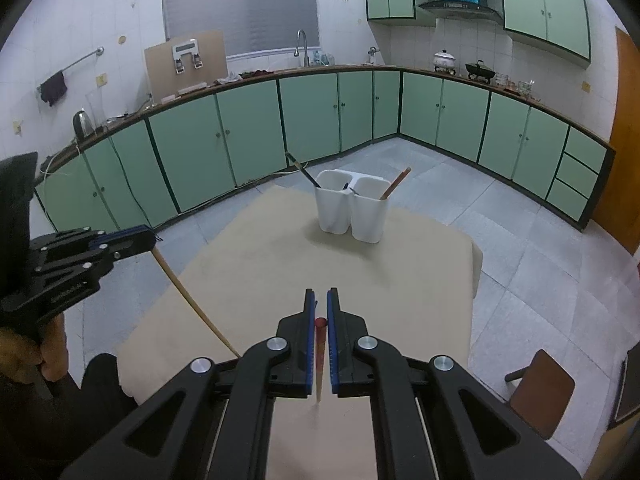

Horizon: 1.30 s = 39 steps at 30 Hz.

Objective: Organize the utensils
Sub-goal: 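Carry the wooden chopstick with the left tool while the right tool carries the red chopstick to the holder, then insert both chopsticks into the holder cups and open both tools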

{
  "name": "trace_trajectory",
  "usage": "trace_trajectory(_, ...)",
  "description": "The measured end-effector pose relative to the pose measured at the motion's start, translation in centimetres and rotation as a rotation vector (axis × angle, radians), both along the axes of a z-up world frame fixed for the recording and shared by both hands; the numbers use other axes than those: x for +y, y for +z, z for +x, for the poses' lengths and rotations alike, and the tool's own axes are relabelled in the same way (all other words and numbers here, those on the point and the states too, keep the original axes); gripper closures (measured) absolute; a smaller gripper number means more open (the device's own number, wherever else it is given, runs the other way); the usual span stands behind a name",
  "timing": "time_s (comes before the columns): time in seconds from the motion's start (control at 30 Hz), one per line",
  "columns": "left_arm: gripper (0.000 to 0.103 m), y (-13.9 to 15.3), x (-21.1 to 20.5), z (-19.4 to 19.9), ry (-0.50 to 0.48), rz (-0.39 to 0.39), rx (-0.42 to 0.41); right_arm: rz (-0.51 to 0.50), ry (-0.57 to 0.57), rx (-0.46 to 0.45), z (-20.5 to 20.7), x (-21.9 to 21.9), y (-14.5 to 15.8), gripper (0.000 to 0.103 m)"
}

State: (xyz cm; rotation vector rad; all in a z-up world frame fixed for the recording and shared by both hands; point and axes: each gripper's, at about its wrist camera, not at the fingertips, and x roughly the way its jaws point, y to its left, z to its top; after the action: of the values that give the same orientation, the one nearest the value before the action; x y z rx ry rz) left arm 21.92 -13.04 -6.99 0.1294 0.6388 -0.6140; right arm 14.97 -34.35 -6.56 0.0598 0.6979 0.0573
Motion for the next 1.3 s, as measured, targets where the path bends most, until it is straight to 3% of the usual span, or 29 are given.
trace_trajectory(0.47, 0.097, 3.8, -2.1, 6.2, -0.006, -0.024, 0.018, -0.007, 0.003, 0.011, 5.4, -1.4, 4.2, 0.097)
trace_trajectory(0.97, 0.097, 9.0, -6.5, 13.3, 0.025, -0.012, -0.08, -0.002, -0.031, -0.029, 13.2, -4.0, 11.0, 0.097)
trace_trajectory(1.3, 0.097, 11.7, -8.8, 18.0, 0.073, -0.045, -0.141, -0.033, -0.06, -0.046, 19.2, -4.2, 13.4, 0.097)
